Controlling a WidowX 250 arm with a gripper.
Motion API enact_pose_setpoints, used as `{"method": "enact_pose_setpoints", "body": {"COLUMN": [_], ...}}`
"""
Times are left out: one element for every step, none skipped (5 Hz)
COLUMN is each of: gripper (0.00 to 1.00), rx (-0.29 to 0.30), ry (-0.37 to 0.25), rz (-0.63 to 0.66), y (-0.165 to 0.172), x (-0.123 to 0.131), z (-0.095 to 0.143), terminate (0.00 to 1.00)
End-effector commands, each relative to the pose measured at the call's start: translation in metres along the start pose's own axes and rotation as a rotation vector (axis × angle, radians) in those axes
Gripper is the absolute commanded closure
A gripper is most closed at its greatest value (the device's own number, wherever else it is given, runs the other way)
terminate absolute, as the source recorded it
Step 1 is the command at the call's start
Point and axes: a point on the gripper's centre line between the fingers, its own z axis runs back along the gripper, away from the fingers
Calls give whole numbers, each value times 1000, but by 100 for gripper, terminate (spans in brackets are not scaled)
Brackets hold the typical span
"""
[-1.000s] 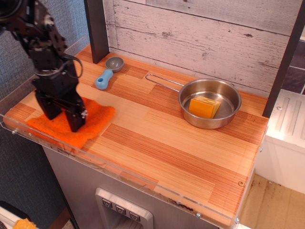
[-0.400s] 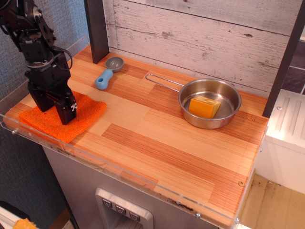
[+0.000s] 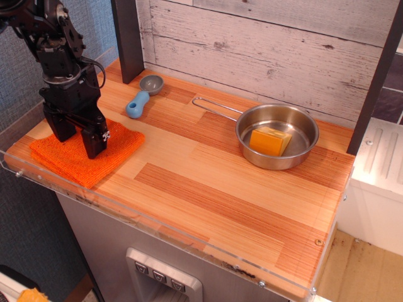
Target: Move orange cloth to lower left corner of the table.
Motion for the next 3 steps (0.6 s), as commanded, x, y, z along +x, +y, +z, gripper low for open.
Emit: {"method": "enact_pose_setpoints", "body": {"gripper": [0,0,0], "rx": [33,17,-4], "ry": [-68,-116,-122], "rz": [56,45,13], "y": [9,12,9], "x": [13,11,13], "z": [58,87,97], "terminate": [0,0,0]}}
